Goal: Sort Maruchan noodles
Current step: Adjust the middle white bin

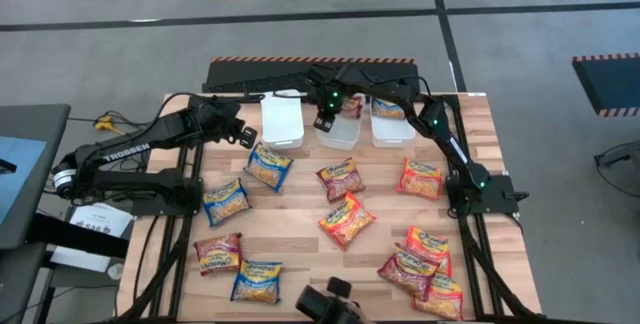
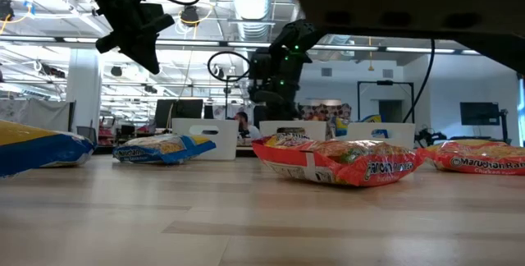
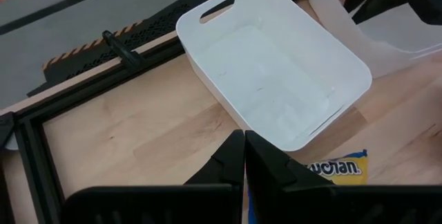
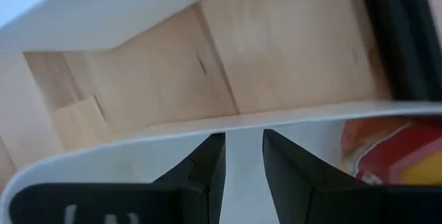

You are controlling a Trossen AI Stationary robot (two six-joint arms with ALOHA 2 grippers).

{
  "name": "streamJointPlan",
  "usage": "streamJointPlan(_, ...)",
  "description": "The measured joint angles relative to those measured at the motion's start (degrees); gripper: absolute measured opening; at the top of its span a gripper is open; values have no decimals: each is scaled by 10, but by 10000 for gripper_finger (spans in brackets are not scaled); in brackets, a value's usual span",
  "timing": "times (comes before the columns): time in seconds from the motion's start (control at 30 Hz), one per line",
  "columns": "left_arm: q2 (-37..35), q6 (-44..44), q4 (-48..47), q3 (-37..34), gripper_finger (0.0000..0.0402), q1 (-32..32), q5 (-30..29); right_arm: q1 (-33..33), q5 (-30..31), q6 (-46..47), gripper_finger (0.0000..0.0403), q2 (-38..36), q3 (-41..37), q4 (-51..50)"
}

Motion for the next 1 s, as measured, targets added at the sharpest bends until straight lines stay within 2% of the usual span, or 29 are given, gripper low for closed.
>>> streamJointPlan(0.2,0,0,0,0,0,0,0,3,20,1,123,0,0,5)
streamJointPlan(0.5,0,0,0,0,0,0,0,-6,32,22,123,-21,2,-104)
streamJointPlan(0.8,0,0,0,0,0,0,0,-7,87,29,123,-66,19,-187)
streamJointPlan(1.0,0,0,0,0,0,0,0,-40,103,33,123,-79,20,-240)
